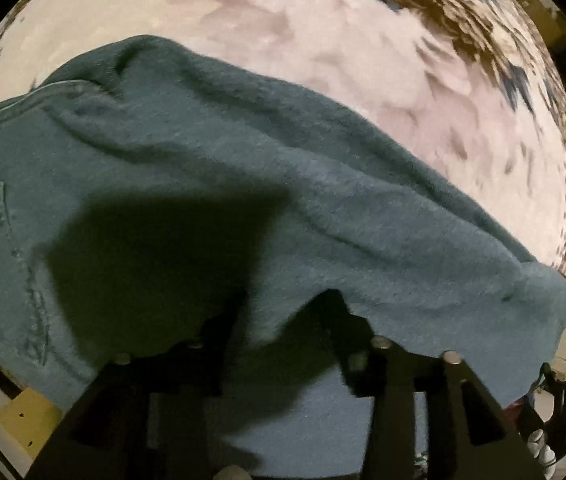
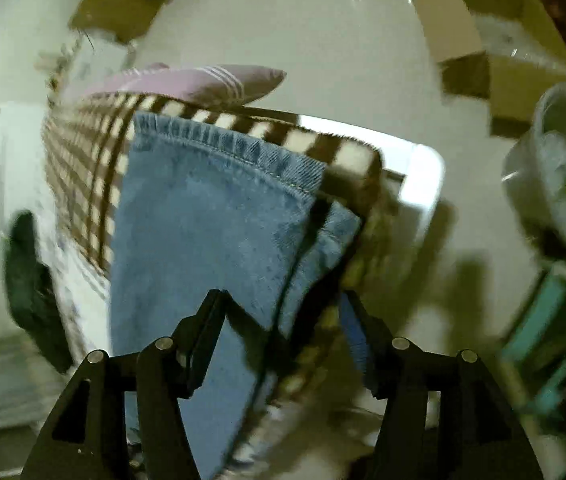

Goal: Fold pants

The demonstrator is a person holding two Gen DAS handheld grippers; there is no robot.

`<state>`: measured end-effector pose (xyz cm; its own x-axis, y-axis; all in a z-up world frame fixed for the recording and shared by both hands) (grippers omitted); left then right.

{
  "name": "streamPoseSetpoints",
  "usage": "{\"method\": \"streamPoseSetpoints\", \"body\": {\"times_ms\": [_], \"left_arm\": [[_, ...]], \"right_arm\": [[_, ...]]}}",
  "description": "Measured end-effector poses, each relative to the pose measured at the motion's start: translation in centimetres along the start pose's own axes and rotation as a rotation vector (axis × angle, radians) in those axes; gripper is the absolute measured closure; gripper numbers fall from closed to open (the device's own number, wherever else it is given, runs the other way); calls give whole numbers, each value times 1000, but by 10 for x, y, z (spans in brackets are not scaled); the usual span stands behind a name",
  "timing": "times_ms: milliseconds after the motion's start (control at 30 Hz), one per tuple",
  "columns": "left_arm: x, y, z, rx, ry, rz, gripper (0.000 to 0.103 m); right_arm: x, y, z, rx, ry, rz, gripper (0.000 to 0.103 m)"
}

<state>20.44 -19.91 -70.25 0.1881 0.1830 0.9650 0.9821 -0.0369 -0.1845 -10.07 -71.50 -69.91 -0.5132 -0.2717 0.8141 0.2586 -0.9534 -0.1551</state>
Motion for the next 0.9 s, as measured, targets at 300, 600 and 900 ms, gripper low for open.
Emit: {"method": "streamPoseSetpoints", "body": {"times_ms": [300,600,900], "left_arm": [[-25,-3,-39,-5,85,28,0],[11,-36,-31,-16,89,-39,0],[97,-79,19,-13,138,-216,0]], "right_arm": [[-26,19,26,63,192,-33,61],[10,-4,77,167,74,-132,93],[66,-127,219,526,42,-204,93]]}}
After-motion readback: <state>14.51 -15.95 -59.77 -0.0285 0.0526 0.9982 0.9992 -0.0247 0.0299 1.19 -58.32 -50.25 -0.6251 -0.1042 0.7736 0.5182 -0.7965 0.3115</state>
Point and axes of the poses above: each gripper's, at about its wrist camera, not at the fingertips, and x roughly against the way its jaws point, z to its left, y to its top, the point moved 5 cm from there along -x, roughly the way its jaws point, and after that the axes turned 10 degrees about z, right-handed, at the moved point
